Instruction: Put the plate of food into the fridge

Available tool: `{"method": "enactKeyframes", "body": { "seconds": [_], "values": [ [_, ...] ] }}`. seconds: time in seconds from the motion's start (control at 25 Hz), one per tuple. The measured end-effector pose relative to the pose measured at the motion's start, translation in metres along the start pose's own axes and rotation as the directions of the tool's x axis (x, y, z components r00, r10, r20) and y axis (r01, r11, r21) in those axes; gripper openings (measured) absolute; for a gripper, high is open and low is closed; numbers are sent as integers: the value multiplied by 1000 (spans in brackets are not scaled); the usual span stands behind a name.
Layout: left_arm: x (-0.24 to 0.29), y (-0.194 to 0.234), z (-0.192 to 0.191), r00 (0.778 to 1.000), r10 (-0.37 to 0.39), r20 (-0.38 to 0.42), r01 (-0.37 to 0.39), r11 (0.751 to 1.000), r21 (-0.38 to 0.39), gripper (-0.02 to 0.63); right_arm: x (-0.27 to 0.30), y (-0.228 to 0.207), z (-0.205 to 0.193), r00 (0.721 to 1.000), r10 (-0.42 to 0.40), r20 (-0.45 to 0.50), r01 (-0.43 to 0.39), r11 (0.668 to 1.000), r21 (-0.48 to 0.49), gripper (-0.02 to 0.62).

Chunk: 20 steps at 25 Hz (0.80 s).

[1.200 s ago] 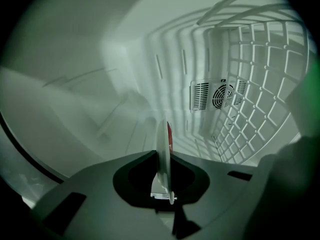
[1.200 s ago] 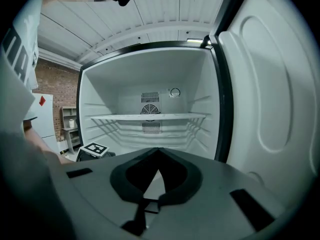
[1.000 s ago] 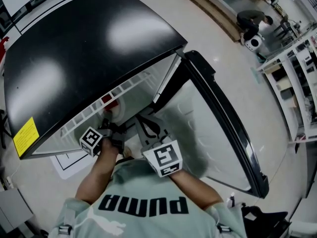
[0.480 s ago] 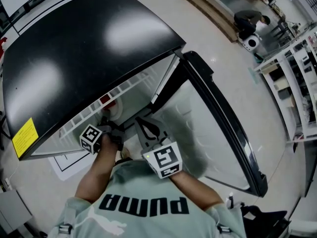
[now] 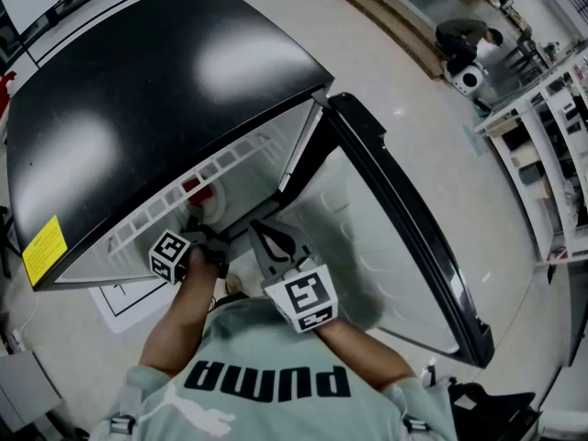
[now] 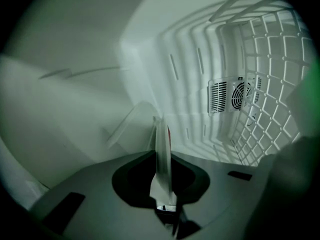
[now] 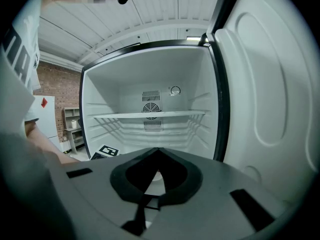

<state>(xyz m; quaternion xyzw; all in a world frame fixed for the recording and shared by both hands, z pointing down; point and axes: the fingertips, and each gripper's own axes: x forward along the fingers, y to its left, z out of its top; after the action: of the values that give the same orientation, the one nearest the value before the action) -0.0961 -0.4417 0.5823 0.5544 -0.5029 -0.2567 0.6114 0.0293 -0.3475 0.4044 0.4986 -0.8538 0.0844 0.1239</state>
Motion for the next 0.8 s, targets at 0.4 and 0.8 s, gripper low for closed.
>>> {"method": "enactKeyframes", "body": {
  "seconds": [0.4,0.8],
  "values": [
    [-3,0,1,998,52,18,-54,991,119,37,-12,-1,-1,1000,10,24,-10,1000,17,5],
    [-7,-12,-10,998,62,-32,-48,940,336,233,-18,3,-2,999,31,40,-32,999,42,5]
  ]
}}
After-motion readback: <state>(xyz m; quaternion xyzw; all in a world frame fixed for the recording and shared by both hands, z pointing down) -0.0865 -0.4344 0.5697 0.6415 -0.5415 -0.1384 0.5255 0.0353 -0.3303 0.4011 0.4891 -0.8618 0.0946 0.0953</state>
